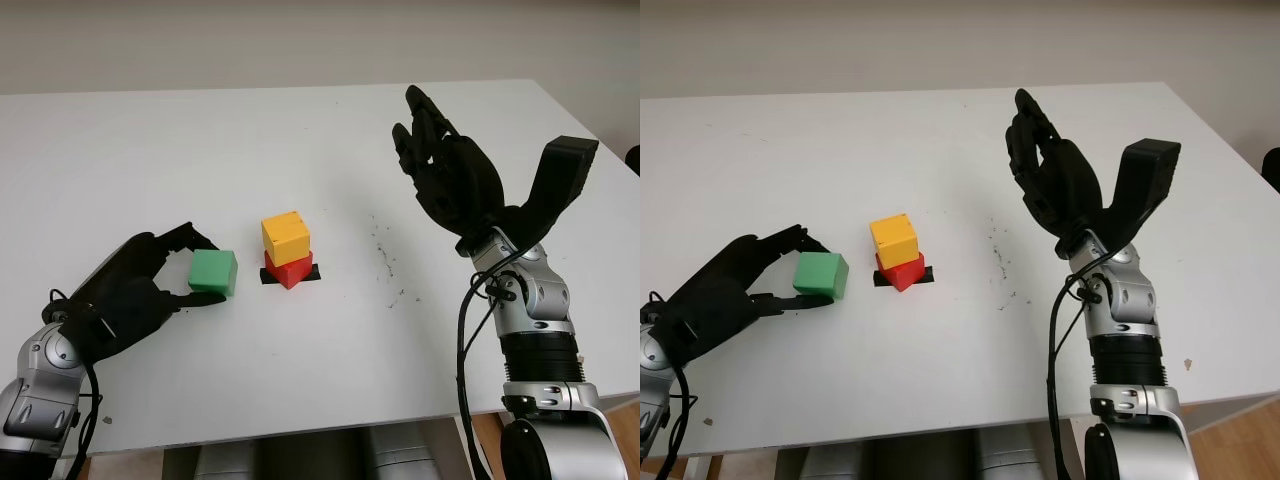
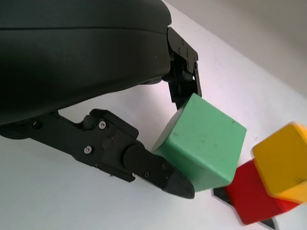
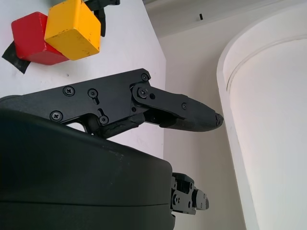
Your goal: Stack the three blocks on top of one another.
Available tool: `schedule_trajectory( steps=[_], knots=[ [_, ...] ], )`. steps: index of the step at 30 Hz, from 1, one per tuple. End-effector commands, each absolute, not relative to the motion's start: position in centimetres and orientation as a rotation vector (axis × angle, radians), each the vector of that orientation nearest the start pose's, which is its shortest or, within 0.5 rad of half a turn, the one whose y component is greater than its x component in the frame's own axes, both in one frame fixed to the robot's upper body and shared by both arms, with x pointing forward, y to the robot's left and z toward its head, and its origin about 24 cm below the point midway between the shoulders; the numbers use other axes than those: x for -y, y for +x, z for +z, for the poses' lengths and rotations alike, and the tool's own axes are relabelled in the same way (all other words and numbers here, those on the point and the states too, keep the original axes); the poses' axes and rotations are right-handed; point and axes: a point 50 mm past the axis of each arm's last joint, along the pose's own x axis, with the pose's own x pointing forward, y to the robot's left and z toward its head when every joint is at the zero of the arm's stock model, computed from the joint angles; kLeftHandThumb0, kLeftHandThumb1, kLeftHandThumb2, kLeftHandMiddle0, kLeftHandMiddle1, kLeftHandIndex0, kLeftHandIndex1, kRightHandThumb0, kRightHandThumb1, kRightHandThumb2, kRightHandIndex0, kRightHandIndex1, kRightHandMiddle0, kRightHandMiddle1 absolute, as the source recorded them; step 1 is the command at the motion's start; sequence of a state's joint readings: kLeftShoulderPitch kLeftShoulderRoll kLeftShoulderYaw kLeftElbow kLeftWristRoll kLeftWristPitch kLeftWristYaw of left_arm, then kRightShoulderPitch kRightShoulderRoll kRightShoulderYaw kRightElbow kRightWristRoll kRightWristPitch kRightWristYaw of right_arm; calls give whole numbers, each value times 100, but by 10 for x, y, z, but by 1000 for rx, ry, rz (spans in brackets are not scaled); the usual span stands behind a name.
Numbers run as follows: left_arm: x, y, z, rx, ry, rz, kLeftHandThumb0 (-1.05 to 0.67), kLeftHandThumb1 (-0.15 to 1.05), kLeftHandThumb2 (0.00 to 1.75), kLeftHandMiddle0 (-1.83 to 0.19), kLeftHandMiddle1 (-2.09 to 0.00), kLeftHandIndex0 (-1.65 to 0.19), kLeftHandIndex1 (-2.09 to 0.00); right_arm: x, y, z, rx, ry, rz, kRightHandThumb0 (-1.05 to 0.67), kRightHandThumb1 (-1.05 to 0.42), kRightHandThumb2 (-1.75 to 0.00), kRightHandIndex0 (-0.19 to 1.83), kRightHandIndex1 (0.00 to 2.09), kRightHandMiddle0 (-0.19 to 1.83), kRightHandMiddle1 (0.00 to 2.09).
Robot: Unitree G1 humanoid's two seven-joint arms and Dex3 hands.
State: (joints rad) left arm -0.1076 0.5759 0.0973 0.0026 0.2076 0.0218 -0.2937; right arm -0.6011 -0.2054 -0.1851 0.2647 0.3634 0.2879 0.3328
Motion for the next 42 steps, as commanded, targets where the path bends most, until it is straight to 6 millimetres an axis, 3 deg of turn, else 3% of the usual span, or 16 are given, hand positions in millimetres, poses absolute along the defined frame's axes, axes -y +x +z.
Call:
schedule_trajectory(
  steps=[1,10,17,24,32,42],
  knots=[
    [-260,269,109,3,733,-142,-35,97,5,-23,-6,-29,-156,171,353,152,133,202,341,-55,-105,-63,-16,5,-5,6],
    [-268,263,114,16,645,-111,-38,99,6,-24,-6,-28,-165,171,354,151,134,214,343,-55,-105,-63,-16,5,-6,5],
    [-266,259,138,86,637,-79,-35,99,5,-25,-6,-29,-166,169,353,151,127,202,353,-54,-105,-65,-17,5,-8,4],
    [-251,265,177,78,684,-161,-31,99,5,-25,-6,-29,-169,167,355,151,129,194,376,-53,-105,-67,-19,5,-9,4],
    [-225,284,212,-60,682,-249,-26,96,5,-30,-8,-32,-176,161,356,149,120,180,390,-54,-105,-66,-19,5,-10,4],
    [-196,308,219,-156,671,-299,-26,97,5,-36,-10,-25,-177,156,353,146,139,175,393,-56,-105,-67,-16,6,-7,6]
  ],
)
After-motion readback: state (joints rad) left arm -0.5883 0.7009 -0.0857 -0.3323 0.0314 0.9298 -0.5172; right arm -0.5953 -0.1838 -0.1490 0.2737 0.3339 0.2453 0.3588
